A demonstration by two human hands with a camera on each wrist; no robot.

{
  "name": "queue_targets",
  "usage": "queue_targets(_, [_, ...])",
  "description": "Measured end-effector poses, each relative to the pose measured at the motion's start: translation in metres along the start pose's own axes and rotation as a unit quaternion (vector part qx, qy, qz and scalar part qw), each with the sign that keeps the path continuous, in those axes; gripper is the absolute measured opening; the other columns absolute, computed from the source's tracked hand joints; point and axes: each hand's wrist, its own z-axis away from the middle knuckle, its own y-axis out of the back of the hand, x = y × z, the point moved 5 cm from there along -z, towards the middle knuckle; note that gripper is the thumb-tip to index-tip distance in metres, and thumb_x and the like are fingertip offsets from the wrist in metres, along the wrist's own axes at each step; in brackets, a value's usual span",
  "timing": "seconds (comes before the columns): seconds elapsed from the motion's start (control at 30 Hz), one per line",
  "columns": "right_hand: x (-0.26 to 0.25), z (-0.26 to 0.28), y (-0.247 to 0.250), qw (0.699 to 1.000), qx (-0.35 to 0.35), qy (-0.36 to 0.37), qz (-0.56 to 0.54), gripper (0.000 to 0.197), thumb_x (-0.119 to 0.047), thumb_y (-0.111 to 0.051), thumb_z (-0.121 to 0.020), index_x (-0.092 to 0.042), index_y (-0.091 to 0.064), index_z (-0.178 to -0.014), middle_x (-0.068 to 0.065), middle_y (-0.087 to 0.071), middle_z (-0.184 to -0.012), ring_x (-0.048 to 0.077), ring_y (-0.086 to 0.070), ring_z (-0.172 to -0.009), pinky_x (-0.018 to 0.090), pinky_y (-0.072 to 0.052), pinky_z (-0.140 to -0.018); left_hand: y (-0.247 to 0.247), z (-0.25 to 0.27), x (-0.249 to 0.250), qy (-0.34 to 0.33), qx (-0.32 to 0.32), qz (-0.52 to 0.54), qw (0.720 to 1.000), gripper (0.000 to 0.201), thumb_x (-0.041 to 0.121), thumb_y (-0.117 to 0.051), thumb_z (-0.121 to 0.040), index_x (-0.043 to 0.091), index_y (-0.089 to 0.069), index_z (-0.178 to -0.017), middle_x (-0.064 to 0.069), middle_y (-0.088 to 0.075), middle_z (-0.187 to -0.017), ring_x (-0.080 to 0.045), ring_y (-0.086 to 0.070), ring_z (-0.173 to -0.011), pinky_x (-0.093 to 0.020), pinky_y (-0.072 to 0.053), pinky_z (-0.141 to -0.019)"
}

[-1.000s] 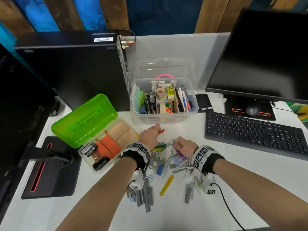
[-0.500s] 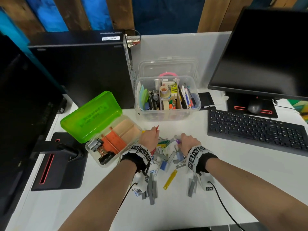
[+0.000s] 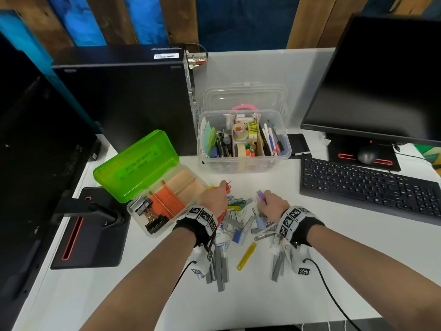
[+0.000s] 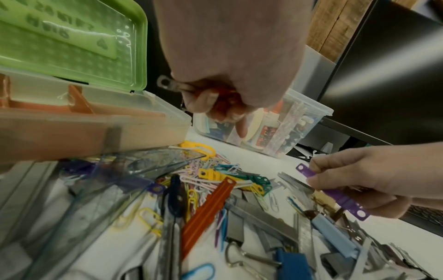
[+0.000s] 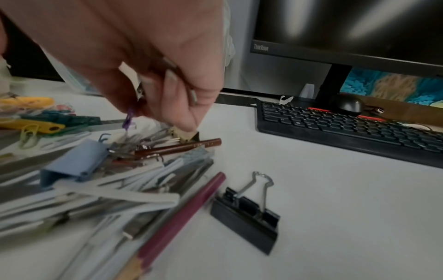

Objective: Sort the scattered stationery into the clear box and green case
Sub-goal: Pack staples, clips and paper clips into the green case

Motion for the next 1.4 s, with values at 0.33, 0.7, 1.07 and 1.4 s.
queue_targets(0.33, [0.016,-0.003,0.002,0.977,-0.014,-0.043,-0.209,0.029,-0.007,-0.036,-0.094,-0.017,-0.044,-0.12,0.008,-0.061,-0.077,0.024,-0.057,-0.072,0.028,-0.043,-0.067,-0.028,-0.014,0.025,-0.036,-0.064,-0.049,0.996,0.033,0.035,-0.05,-0.097,0.01,-0.049,-0.118,-0.014,-0.062,-0.108,-0.032,-0.061,-0.097,-0.036,-0.047,-0.071])
queue_targets(0.7, [0.011,-0.007,-0.004,0.97,0.009,-0.013,-0.243,0.018,-0.012,-0.032,-0.099,-0.02,-0.046,-0.106,-0.009,-0.047,-0.073,0.01,-0.044,-0.059,0.021,-0.035,-0.053,-0.027,-0.011,0.025,-0.026,-0.042,0.008,0.999,0.024,0.025,-0.053,-0.095,0.01,-0.047,-0.112,-0.015,-0.062,-0.105,-0.033,-0.06,-0.096,-0.038,-0.047,-0.071])
queue_targets(1.07, [-0.003,-0.014,-0.01,0.937,-0.032,-0.036,-0.345,0.028,-0.005,-0.028,-0.099,-0.015,-0.043,-0.12,0.006,-0.061,-0.072,0.012,-0.041,-0.034,0.018,-0.034,-0.035,-0.009,0.0,0.018,-0.068,0.005,0.118,0.991,0.03,0.036,-0.057,-0.093,0.009,-0.069,-0.09,-0.01,-0.069,-0.088,-0.026,-0.062,-0.083,-0.031,-0.041,-0.064])
queue_targets(1.4, [-0.01,-0.02,-0.01,0.904,-0.054,-0.089,-0.414,0.027,0.002,-0.021,-0.095,-0.011,-0.043,-0.105,0.011,-0.053,-0.068,0.013,-0.04,-0.028,0.014,-0.031,-0.031,0.008,0.007,0.009,0.003,0.041,0.219,0.975,0.028,0.025,-0.035,-0.103,0.002,-0.049,-0.096,-0.022,-0.063,-0.087,-0.037,-0.06,-0.081,-0.037,-0.04,-0.065])
